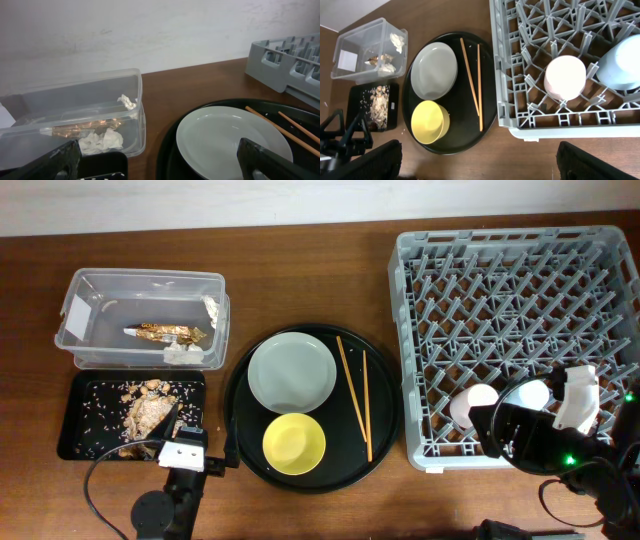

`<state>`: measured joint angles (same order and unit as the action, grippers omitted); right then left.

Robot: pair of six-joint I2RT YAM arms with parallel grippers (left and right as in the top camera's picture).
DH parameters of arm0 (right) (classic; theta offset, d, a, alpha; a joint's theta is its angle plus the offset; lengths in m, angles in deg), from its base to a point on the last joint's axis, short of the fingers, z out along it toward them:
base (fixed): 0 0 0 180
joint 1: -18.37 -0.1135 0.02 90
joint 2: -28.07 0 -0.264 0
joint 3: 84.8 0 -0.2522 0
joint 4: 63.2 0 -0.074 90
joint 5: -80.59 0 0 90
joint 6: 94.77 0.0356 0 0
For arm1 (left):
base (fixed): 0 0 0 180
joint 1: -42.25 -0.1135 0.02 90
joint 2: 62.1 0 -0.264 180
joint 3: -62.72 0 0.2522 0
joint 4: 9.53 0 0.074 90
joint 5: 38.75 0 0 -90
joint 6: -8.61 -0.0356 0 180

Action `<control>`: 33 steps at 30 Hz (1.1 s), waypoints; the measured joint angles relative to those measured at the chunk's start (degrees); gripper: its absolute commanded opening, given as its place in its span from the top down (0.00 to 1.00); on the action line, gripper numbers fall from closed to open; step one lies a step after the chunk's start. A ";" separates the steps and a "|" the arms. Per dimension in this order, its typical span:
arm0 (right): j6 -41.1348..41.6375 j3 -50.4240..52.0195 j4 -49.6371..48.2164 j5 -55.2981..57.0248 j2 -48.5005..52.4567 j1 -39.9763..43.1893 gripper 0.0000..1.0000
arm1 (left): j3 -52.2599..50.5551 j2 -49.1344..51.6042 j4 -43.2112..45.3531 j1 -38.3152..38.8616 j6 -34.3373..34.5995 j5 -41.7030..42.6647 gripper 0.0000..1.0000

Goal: Sort waste into correct bins and load items into the dishwasher rack
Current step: 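Reach the right gripper to the yellow bowl and grasp its rim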

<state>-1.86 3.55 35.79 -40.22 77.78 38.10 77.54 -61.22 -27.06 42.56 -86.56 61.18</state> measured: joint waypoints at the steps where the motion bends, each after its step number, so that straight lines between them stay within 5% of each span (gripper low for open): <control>1: 0.15 0.11 -1.46 -0.13 -0.04 0.00 0.02 | 0.00 0.00 0.00 0.00 0.00 0.00 0.01; 6: -0.66 0.11 -2.91 -7.28 0.74 -2.67 0.01 | 0.00 -0.04 0.02 0.00 0.00 0.00 0.01; 10: -0.90 1.29 -1.75 -7.91 2.34 -16.13 0.06 | 0.00 -0.04 0.02 0.00 0.00 0.04 0.01; 18: 20.22 11.58 -18.82 9.29 14.08 -51.10 0.21 | 0.00 -0.11 0.07 -0.04 0.00 0.17 0.01; 22: 30.03 12.87 -28.02 15.47 24.33 -61.64 0.27 | 0.00 -0.09 0.09 -0.02 0.00 0.17 0.01; 26: 37.81 13.20 -35.63 20.52 37.33 -66.23 0.40 | -0.02 -0.09 0.09 -0.04 -0.02 0.17 0.01; 30: 42.62 13.33 -38.21 23.98 47.19 -65.96 0.43 | -0.02 -0.11 0.11 -0.04 0.00 0.17 0.01; 33: 43.47 13.35 -39.82 25.16 51.56 -65.33 0.55 | -0.02 -0.11 0.11 -0.02 0.00 0.17 0.01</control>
<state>41.62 16.90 -4.03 -15.06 129.34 -27.23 77.52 -61.33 -26.95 42.54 -86.56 61.35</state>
